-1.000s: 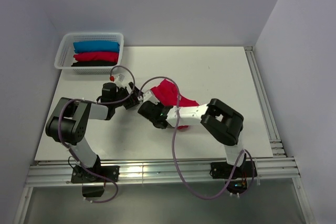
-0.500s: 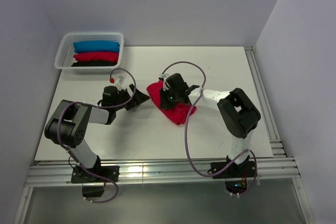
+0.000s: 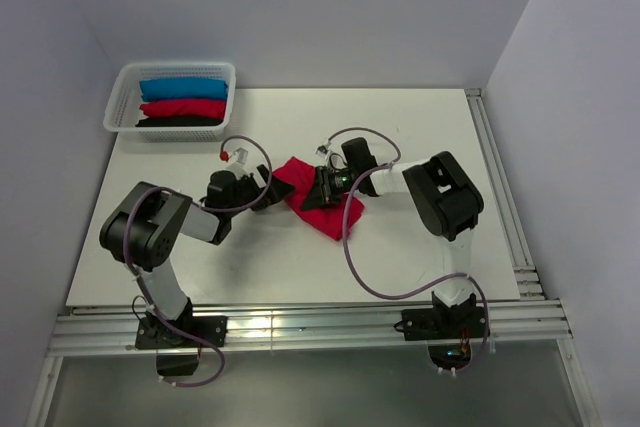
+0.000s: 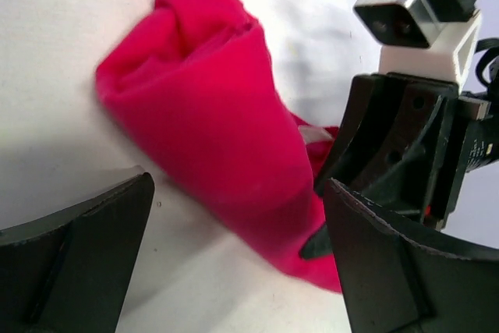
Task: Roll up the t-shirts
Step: Roll the tshirt
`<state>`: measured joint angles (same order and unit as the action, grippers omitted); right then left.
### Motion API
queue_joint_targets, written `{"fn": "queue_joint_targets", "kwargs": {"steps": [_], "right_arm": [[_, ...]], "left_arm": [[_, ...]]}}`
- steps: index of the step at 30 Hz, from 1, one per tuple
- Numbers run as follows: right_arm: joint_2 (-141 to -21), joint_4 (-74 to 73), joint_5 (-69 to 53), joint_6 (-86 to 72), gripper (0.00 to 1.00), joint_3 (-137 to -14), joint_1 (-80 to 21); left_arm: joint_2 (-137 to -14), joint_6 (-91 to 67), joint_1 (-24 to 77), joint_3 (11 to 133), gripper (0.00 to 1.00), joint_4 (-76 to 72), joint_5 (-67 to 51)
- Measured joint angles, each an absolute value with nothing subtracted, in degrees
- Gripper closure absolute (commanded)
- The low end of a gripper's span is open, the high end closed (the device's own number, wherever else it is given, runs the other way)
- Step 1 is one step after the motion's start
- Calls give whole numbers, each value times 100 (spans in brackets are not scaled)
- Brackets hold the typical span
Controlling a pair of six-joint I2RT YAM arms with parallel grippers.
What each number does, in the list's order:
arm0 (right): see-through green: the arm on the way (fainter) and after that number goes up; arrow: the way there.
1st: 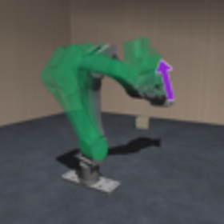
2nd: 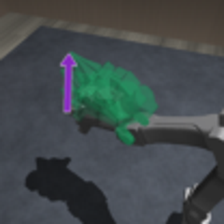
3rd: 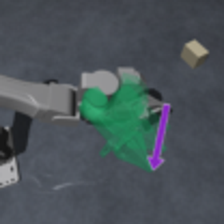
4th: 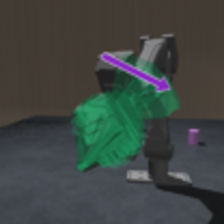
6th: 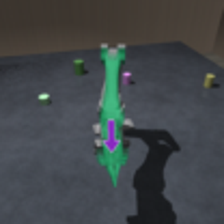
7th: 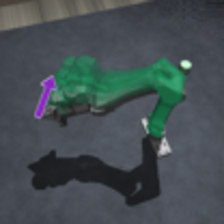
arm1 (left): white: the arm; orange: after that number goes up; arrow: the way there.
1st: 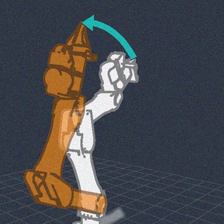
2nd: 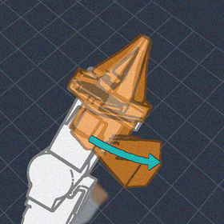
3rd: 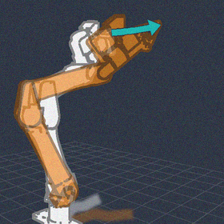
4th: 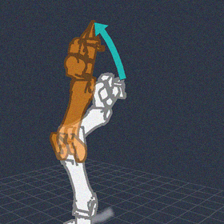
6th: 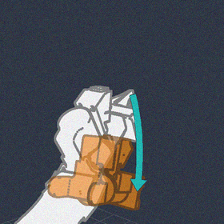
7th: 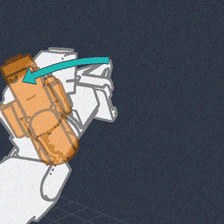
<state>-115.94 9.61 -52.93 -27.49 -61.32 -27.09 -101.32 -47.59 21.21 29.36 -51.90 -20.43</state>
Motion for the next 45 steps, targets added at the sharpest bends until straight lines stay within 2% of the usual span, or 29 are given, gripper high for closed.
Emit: {"fn": "queue_joint_targets", "kwargs": {"steps": [7, 10, 11, 13, 14, 16, 22, 23, 25, 29, 31, 40, 44, 45], "right_arm": [[-11775, 1267, -5736, -3129, 100, -6064, -2705], [-11793, 1297, -5776, -3197, 100, -6062, -2698], [-11793, 1304, -5778, -3205, 100, -6062, -2696], [-11793, 1306, -5778, -3214, 98, -6062, -2696], [-11793, 1308, -5778, -3212, 97, -6062, -2696], [-11793, 1308, -5774, -3212, 90, -6060, -2694], [-11754, 1341, -5701, -3186, 56, -6010, -2694], [-11705, 1356, -5660, -3166, 54, -5964, -2694], [-11550, 1361, -5548, -3074, 50, -5848, -2696], [-11146, 1048, -5039, -2753, 48, -5671, -2733], [-10934, 849, -4744, -2617, 38, -5610, -2786], [-9609, -239, -3153, -2123, 36, -5210, -3251], [-9166, -701, -2370, -1966, 37, -5207, -3715], [-9115, -781, -2233, -1957, 40, -5207, -3822]], "left_arm": [[-10575, -4810, 2174, 3079, 3, -5791, -1892], [-10698, -4904, 2176, 3166, 9, -5894, -1811], [-10713, -4917, 2180, 3190, 12, -5881, -1774], [-10748, -4950, 2185, 3251, 31, -5802, -1662], [-10783, -4958, 2185, 3284, 51, -5736, -1605], [-10838, -4974, 2185, 3336, 65, -5583, -1527], [-10897, -5000, 2211, 3616, 79, -5107, -1487], [-10897, -4998, 2211, 3660, 83, -5024, -1490], [-10897, -4987, 2217, 3774, 84, -4838, -1494], [-10895, -4976, 2237, 3981, 87, -4484, -1494], [-10879, -4969, 2241, 4032, 87, -4370, -1492], [-10809, -4921, 2246, 4053, 89, -4198, -1437], [-10772, -4906, 2248, 4053, 90, -4136, -1376], [-10763, -4899, 2248, 4053, 90, -4123, -1363]]}}
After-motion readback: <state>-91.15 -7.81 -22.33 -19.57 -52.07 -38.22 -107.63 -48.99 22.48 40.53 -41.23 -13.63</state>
